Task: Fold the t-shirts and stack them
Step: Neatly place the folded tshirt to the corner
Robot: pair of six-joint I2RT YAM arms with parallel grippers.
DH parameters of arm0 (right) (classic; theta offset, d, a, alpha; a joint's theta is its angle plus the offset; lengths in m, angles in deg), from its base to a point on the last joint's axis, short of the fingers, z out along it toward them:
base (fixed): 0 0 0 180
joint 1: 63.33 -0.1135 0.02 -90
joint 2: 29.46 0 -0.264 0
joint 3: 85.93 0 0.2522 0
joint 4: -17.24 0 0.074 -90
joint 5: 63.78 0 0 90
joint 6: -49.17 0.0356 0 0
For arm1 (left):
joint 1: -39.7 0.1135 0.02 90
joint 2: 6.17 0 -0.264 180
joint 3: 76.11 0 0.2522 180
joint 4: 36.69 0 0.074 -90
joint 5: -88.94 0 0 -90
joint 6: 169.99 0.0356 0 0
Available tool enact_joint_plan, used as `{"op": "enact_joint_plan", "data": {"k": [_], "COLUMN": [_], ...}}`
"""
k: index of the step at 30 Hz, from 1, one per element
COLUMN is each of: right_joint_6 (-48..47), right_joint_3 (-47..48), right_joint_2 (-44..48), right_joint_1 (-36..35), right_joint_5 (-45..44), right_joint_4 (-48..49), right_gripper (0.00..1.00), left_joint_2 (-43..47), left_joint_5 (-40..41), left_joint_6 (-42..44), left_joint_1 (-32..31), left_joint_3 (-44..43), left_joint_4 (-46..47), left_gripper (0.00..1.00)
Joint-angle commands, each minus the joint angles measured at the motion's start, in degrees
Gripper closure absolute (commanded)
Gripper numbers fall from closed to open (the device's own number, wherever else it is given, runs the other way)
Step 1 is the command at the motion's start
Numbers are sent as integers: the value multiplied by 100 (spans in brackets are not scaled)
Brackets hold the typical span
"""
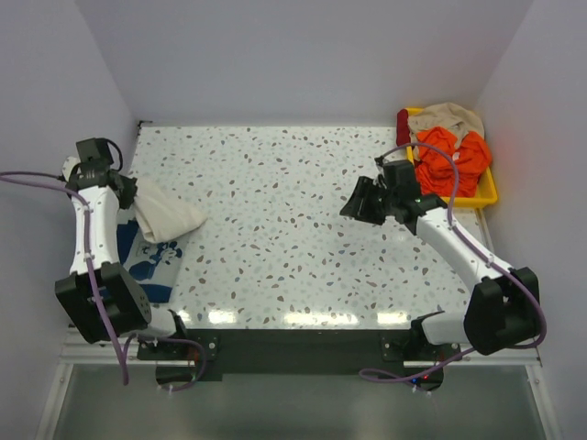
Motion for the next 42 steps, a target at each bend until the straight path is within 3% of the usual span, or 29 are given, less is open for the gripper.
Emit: {"op": "enact_joint_plan", "data": {"k": [1, 23, 42], "right_joint_6": [82, 109, 83], "right_joint_3": [-57, -118, -426], "right_joint_2": [248, 591, 969], "right_joint_1": [-65, -74, -74], "right_joint_5": [13, -31, 31], "right_joint_4": [17, -106, -185], "right_gripper": [47, 47, 48], "left_joint_2": [349, 665, 1324], "left_joint_5": [-41, -455, -86], "left_joint_6": [279, 596, 640], "left_joint_1": [135, 451, 566], "left_joint_3": [-14, -400, 310], "left_joint_4": [-4, -126, -179], "left_gripper": [100, 100, 100]}}
